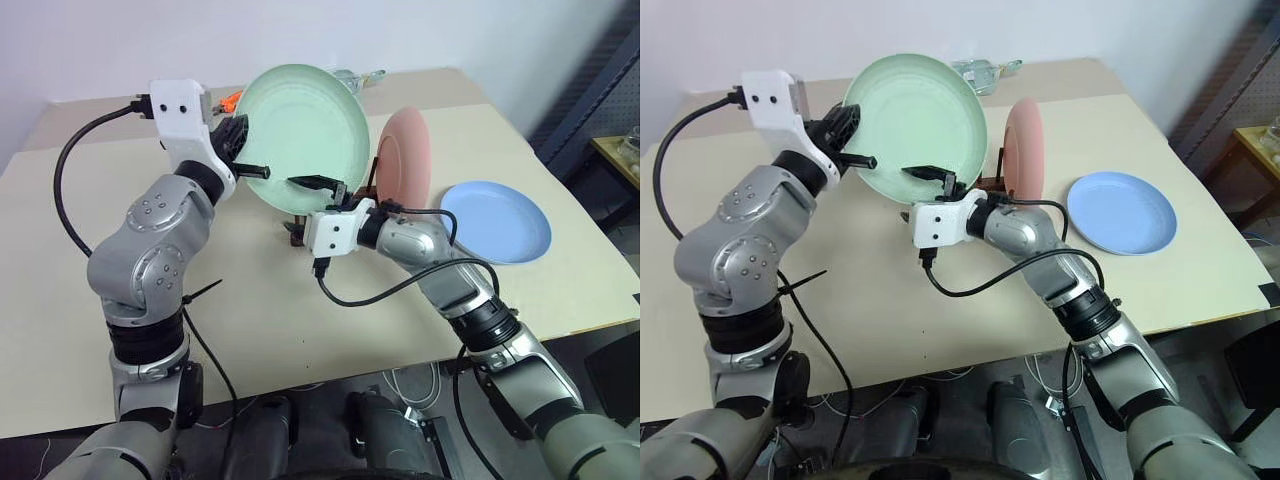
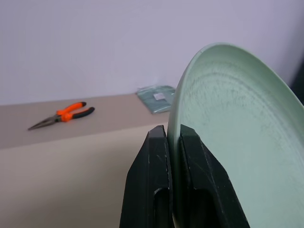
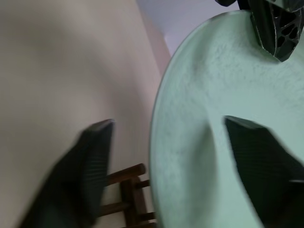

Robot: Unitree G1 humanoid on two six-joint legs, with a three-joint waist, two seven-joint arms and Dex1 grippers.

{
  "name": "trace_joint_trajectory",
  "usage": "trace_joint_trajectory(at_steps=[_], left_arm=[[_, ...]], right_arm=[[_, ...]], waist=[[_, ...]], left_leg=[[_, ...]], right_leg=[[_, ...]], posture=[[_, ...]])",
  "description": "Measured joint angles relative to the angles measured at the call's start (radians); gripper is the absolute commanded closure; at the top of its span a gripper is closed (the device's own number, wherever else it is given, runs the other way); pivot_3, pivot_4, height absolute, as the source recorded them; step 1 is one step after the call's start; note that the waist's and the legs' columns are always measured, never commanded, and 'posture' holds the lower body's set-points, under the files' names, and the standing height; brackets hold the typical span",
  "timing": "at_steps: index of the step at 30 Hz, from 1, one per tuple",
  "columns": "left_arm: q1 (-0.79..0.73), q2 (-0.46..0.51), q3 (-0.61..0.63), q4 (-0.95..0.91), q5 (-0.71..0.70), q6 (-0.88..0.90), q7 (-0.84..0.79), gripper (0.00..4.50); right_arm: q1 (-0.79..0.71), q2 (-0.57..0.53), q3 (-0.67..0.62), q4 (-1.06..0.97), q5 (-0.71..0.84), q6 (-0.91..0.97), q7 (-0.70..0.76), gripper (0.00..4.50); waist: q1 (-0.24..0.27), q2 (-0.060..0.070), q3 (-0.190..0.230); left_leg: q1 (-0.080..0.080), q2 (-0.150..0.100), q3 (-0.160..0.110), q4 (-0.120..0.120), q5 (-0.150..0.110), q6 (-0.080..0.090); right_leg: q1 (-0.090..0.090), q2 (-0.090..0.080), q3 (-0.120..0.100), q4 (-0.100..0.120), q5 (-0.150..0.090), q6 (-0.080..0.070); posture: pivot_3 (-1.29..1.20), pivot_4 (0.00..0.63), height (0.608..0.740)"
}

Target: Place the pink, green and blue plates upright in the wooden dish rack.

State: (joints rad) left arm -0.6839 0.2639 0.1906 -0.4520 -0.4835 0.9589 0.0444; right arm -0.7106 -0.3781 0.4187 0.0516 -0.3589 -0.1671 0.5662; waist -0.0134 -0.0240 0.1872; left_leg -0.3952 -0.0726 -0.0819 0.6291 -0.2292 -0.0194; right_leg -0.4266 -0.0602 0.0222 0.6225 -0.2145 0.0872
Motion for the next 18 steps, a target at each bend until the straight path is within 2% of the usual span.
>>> trace_joint_trajectory(at_steps=[2, 4, 5, 10, 13, 15, 18], left_arm=[[0.002, -0.001, 0.008, -0.003, -0.001, 0.009, 0.003, 4.5], [0.005, -0.001, 0.026, -0.003, -0.004, 0.011, 0.002, 3.76], [0.012, -0.002, 0.04, -0.002, -0.004, 0.015, 0.003, 3.48], [0.015, -0.041, 0.077, -0.012, -0.046, -0.016, -0.007, 0.96], [-0.011, -0.019, 0.137, -0.01, -0.029, -0.105, 0.007, 0.96], [-0.011, 0.062, 0.179, 0.011, 0.021, -0.18, 0.011, 0.96], [0.087, 0.181, 0.199, 0.029, 0.099, -0.279, -0.041, 0.96]], right_arm=[[0.0, 0.001, 0.0, 0.009, -0.014, -0.009, -0.003, 3.41], [0.0, 0.002, 0.002, 0.016, -0.022, -0.024, -0.009, 4.48], [0.0, 0.002, -0.003, 0.016, -0.024, -0.034, -0.021, 4.5], [-0.001, 0.004, -0.003, 0.044, -0.055, -0.038, -0.04, 4.5], [0.0, 0.005, -0.008, 0.045, -0.051, -0.038, -0.049, 4.5], [0.017, 0.004, -0.049, 0.034, -0.015, -0.031, -0.05, 4.5], [0.045, 0.004, -0.123, 0.005, 0.082, -0.006, -0.034, 4.5]], waist=[[0.0, 0.0, 0.0], [0.0, 0.0, 0.0], [-0.001, 0.0, 0.0], [0.003, 0.0, 0.0], [-0.001, 0.0, 0.0], [-0.005, 0.0, 0.0], [-0.003, 0.0, 0.0]], left_leg=[[0.0, 0.0, 0.0, 0.0, 0.0, 0.0], [0.0, 0.0, 0.0, 0.0, 0.0, 0.0], [0.0, 0.0, 0.0, 0.0, 0.0, 0.0], [0.0, -0.001, 0.0, 0.001, 0.0, 0.0], [0.0, 0.0, 0.0, 0.0, 0.001, -0.001], [0.001, 0.0, 0.0, -0.001, 0.001, -0.002], [0.001, 0.0, 0.0, -0.002, 0.001, -0.001]], right_leg=[[0.0, 0.0, 0.0, 0.0, 0.0, 0.0], [0.0, 0.0, 0.0, 0.0, 0.0, 0.0], [0.0, 0.0, 0.0, 0.0, 0.0, 0.0], [0.0, 0.0, 0.0, 0.0, 0.0, 0.0], [0.0, 0.0, 0.0, 0.0, 0.0, 0.0], [0.0, 0.001, 0.001, 0.001, 0.0, 0.0], [0.0, 0.001, 0.001, 0.001, 0.0, 0.0]], posture=[[0.0, 0.15, 0.74], [0.0, 0.15, 0.74], [0.0, 0.15, 0.74], [0.0, 0.15, 0.74], [0.0, 0.15, 0.74], [0.0, 0.15, 0.74], [0.0, 0.15, 0.74]])
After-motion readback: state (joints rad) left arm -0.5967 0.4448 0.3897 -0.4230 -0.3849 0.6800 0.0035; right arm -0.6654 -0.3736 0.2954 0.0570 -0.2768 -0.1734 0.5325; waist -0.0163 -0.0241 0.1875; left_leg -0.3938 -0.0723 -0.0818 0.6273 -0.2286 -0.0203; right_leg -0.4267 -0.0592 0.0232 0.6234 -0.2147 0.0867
